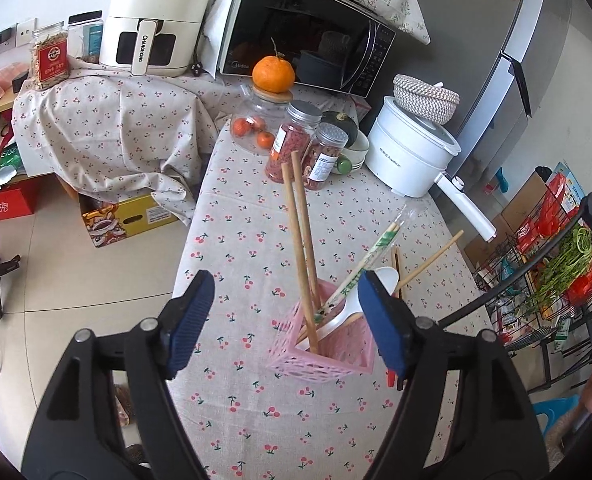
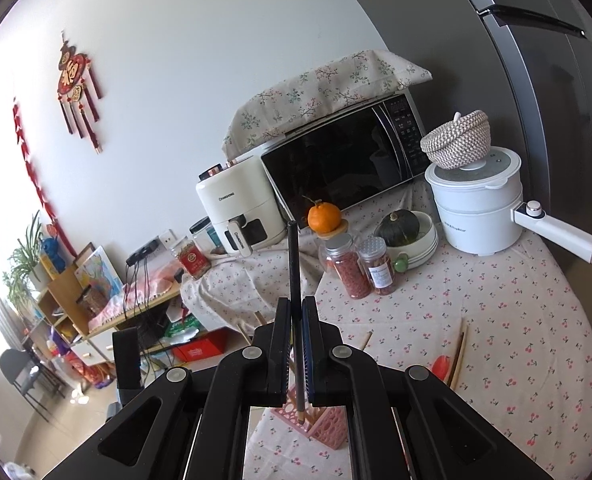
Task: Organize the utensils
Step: 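Drop the wooden chopstick into the pink basket with the left tool while the right tool inserts the black chopstick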
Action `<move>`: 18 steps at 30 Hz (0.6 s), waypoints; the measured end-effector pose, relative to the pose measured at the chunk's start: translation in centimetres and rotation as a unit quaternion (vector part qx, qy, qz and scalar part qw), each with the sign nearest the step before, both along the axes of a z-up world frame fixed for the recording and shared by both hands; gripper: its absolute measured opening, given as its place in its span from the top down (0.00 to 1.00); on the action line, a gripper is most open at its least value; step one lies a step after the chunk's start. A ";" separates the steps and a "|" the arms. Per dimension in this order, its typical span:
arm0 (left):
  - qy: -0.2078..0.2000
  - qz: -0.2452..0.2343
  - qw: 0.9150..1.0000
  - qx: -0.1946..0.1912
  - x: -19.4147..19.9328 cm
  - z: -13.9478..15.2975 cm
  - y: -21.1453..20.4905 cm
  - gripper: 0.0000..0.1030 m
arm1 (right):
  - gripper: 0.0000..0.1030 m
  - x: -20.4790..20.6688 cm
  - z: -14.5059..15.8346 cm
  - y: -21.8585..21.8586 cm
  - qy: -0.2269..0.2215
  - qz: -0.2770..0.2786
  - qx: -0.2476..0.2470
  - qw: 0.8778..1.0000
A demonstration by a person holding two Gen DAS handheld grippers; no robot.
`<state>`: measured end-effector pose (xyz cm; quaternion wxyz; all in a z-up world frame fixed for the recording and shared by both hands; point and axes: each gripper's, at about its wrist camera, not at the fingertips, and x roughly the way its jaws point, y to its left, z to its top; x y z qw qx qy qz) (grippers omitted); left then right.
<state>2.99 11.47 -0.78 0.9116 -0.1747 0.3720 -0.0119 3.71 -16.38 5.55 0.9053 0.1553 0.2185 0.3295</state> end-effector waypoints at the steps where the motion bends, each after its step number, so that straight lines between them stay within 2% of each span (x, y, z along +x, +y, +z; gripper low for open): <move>1: 0.005 -0.001 1.000 0.001 0.0 -0.2 0.1 0.27 | 0.95 0.2 -0.1 0.4 0.001 0.000 -0.002 1.000; 10: 0.025 -0.014 1.000 -0.001 -0.5 -0.9 0.1 0.24 | 0.95 2.4 -3.5 4.6 0.032 -0.005 -0.072 0.997; 18: 0.023 -0.025 0.999 0.002 -0.6 -0.9 -0.4 0.22 | 0.93 3.5 -5.6 5.4 0.062 0.000 -0.085 0.994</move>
